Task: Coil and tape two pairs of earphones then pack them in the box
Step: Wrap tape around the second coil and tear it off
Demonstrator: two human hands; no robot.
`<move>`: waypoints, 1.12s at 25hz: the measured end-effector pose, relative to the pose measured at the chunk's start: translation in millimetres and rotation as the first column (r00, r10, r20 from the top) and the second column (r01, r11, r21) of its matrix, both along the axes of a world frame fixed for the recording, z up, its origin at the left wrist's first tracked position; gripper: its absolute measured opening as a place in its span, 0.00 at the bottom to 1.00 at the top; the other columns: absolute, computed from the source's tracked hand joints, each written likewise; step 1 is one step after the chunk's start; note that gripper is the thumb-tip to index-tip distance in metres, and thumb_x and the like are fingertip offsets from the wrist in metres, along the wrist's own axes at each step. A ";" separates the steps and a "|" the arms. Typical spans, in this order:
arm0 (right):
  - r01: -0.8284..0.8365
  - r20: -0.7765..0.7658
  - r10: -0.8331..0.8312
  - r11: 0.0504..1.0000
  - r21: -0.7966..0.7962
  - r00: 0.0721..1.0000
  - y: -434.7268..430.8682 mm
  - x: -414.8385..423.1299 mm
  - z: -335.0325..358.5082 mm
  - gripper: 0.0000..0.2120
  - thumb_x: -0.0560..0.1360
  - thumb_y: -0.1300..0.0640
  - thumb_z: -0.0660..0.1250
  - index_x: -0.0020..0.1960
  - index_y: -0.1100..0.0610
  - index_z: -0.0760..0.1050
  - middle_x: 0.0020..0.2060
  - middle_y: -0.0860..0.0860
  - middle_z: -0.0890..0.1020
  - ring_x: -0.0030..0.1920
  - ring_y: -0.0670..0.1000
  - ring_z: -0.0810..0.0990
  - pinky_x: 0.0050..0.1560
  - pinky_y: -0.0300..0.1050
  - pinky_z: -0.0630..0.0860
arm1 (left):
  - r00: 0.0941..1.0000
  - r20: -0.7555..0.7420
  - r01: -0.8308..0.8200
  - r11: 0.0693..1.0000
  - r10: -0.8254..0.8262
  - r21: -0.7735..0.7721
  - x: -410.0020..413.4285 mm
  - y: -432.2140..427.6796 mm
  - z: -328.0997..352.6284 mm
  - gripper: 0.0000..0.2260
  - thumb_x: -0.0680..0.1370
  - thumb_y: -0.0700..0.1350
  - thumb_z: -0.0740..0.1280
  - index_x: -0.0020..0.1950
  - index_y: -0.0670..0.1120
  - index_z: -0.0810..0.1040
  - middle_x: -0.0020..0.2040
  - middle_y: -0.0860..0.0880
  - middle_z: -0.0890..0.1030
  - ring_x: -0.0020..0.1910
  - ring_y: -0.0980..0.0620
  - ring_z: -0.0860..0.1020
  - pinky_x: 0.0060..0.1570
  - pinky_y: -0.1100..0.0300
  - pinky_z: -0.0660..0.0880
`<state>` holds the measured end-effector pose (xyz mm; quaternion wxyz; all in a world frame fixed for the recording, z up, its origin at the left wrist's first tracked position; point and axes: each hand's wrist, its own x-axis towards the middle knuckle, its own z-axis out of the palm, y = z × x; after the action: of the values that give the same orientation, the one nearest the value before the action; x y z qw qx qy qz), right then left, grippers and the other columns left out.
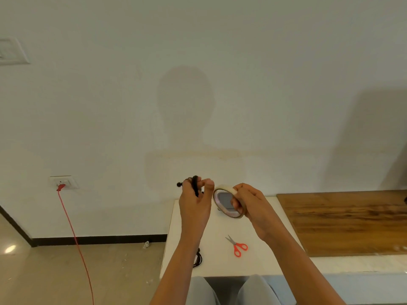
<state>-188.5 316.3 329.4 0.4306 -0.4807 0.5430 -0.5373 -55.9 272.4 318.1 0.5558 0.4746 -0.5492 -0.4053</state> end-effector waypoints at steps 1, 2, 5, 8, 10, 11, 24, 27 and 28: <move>-0.020 0.011 0.020 0.999 0.038 1.000 0.4 1.5 1.1 0.10 0.78 0.60 0.56 0.41 0.61 0.73 0.29 0.52 0.74 0.33 0.49 0.69 0.40 0.45 0.67 | 0.994 0.059 0.100 0.993 -0.096 -0.057 1.4 -2.5 0.7 0.07 0.78 0.49 0.66 0.53 0.50 0.73 0.49 0.56 0.81 0.46 0.65 0.79 0.45 0.76 0.72; -0.036 0.042 0.033 0.997 0.071 0.999 0.7 2.5 2.7 0.11 0.78 0.60 0.56 0.41 0.60 0.73 0.29 0.52 0.75 0.32 0.49 0.69 0.39 0.44 0.67 | 0.972 0.130 0.206 0.975 -0.194 -0.086 3.1 -5.1 -0.1 0.06 0.78 0.48 0.66 0.54 0.50 0.72 0.49 0.57 0.82 0.48 0.66 0.79 0.48 0.75 0.72; -0.086 0.175 0.063 0.988 0.126 0.982 0.3 2.2 8.1 0.13 0.78 0.62 0.56 0.41 0.61 0.77 0.30 0.52 0.77 0.31 0.48 0.70 0.37 0.43 0.69 | 0.918 0.235 0.347 0.934 -0.319 -0.087 10.7 -11.1 -4.0 0.09 0.78 0.46 0.66 0.57 0.49 0.73 0.50 0.57 0.80 0.49 0.67 0.77 0.49 0.73 0.72; -0.141 0.217 0.118 0.986 0.092 0.969 1.7 -0.4 9.1 0.15 0.79 0.65 0.55 0.45 0.60 0.81 0.36 0.53 0.83 0.35 0.48 0.74 0.41 0.43 0.73 | 0.945 0.168 0.299 0.950 -0.281 -0.091 13.9 -16.3 -8.5 0.08 0.79 0.45 0.66 0.57 0.48 0.74 0.52 0.55 0.79 0.49 0.68 0.77 0.49 0.73 0.73; -0.158 0.177 0.147 0.986 0.047 0.973 3.1 -1.9 8.4 0.17 0.80 0.64 0.53 0.48 0.58 0.81 0.40 0.54 0.85 0.40 0.51 0.78 0.48 0.45 0.75 | 0.963 0.064 0.264 0.962 -0.260 -0.067 13.6 -18.1 -10.6 0.08 0.79 0.45 0.65 0.57 0.47 0.75 0.52 0.51 0.80 0.49 0.63 0.78 0.51 0.68 0.75; -0.163 0.158 0.158 0.986 0.025 0.975 3.3 -2.6 7.4 0.17 0.81 0.63 0.53 0.50 0.57 0.81 0.42 0.54 0.85 0.43 0.53 0.79 0.52 0.47 0.76 | 0.967 0.006 0.254 0.966 -0.254 -0.044 13.3 -18.6 -11.8 0.09 0.78 0.46 0.66 0.57 0.46 0.76 0.51 0.51 0.80 0.49 0.59 0.78 0.51 0.65 0.75; -0.161 0.154 0.165 0.986 -0.034 0.974 7.0 7.0 10.6 0.18 0.80 0.62 0.55 0.40 0.56 0.82 0.29 0.52 0.79 0.35 0.48 0.78 0.47 0.40 0.76 | 0.886 -0.379 0.325 0.941 -0.267 0.096 13.2 -19.6 -22.6 0.16 0.76 0.52 0.63 0.52 0.39 0.76 0.41 0.48 0.78 0.38 0.53 0.73 0.44 0.58 0.71; -0.138 0.142 0.138 0.990 -0.005 0.980 6.1 8.5 12.9 0.18 0.79 0.61 0.56 0.37 0.56 0.81 0.26 0.51 0.76 0.33 0.47 0.76 0.47 0.43 0.74 | 0.890 -0.375 0.318 0.943 -0.260 0.102 12.5 -19.5 -21.1 0.13 0.78 0.49 0.63 0.51 0.40 0.76 0.39 0.49 0.78 0.36 0.53 0.72 0.44 0.58 0.70; -0.150 0.152 0.150 0.989 -0.011 0.977 6.2 8.8 13.2 0.18 0.80 0.61 0.56 0.39 0.56 0.81 0.27 0.50 0.77 0.33 0.47 0.76 0.47 0.42 0.75 | 0.883 -0.393 0.324 0.939 -0.258 0.112 11.8 -18.5 -21.5 0.13 0.79 0.49 0.62 0.50 0.39 0.76 0.39 0.47 0.77 0.36 0.53 0.72 0.43 0.58 0.70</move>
<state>-179.7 322.5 342.5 0.5103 -0.4777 0.4708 -0.5384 -44.1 253.9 296.5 0.5387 0.3476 -0.4611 -0.6135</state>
